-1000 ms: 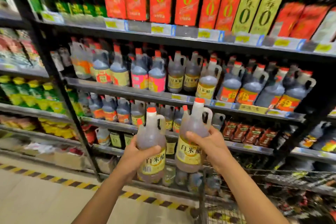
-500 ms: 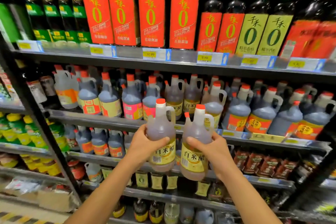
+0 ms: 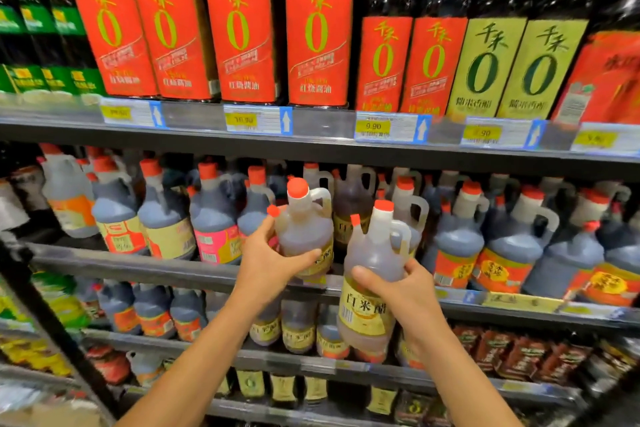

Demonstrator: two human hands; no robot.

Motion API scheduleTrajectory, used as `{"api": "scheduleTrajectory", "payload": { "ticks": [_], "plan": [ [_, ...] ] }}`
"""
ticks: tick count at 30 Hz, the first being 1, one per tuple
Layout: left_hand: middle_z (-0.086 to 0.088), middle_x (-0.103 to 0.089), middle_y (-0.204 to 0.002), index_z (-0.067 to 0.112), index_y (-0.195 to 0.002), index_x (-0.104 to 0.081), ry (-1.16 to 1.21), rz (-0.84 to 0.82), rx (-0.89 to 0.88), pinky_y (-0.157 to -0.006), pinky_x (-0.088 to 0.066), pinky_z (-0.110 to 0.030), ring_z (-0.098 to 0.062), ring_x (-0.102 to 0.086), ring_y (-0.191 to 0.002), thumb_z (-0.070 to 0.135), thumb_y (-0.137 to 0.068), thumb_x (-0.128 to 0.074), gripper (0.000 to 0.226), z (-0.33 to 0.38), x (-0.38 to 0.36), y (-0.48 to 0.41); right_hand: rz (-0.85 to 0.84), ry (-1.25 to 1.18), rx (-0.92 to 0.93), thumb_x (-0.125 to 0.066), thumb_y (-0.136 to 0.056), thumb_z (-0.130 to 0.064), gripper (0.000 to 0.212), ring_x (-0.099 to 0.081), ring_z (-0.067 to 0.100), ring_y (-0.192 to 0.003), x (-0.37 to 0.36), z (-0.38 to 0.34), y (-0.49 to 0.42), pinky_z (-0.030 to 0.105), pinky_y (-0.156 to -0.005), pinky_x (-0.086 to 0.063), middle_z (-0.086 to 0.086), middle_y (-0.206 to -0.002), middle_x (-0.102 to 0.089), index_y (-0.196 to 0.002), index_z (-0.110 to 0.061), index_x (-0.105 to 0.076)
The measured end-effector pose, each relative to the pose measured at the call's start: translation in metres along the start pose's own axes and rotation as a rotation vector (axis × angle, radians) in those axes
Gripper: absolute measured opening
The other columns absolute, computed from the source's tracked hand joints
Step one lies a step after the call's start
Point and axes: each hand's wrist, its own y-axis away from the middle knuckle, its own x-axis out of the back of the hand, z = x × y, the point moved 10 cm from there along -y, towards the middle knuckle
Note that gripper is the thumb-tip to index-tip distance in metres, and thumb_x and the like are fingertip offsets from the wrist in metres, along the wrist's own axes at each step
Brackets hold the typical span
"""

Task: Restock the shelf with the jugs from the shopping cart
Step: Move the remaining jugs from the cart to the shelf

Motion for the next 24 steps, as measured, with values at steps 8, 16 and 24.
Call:
{"api": "scheduleTrajectory", "payload": {
  "ticks": [8, 16, 24],
  "plan": [
    [0.021, -0.066, -0.108, 0.031, -0.12, -0.058, -0.01, -0.001, -0.069, -0.077, -0.048, -0.003, 0.015, -0.061, -0.1, 0.017, -0.066, -0.092, 0.065, 0.004, -0.007, -0.003, -0.01, 0.006, 0.01, -0.095, -0.064, -0.026, 0.055, -0.076, 0.011, -0.092, -0.001, 0.001, -0.004, 0.039, -0.082, -0.062, -0.007, -0.101, -0.079, -0.111, -0.028, -0.067],
    [0.02, -0.069, -0.11, 0.031, -0.122, -0.061, -0.007, 0.058, -0.091, -0.082, -0.053, -0.012, 0.006, -0.064, -0.103, 0.025, -0.066, -0.092, 0.065, 0.004, -0.005, -0.009, -0.015, -0.003, 0.018, -0.095, -0.064, -0.026, 0.058, -0.076, 0.013, -0.094, -0.003, 0.001, -0.002, 0.037, -0.08, -0.061, -0.005, -0.103, -0.079, -0.116, -0.024, -0.068],
    [0.006, -0.063, -0.132, 0.021, -0.141, -0.051, -0.121, 0.106, 0.017, -0.103, -0.051, -0.039, -0.011, -0.057, -0.123, 0.043, -0.061, -0.093, 0.093, -0.032, -0.018, -0.012, 0.006, -0.011, 0.017, -0.095, -0.064, -0.026, 0.059, -0.076, 0.012, -0.094, 0.0, 0.006, 0.0, 0.036, -0.081, -0.061, -0.006, -0.103, -0.079, -0.117, -0.025, -0.068]
  ]
}}
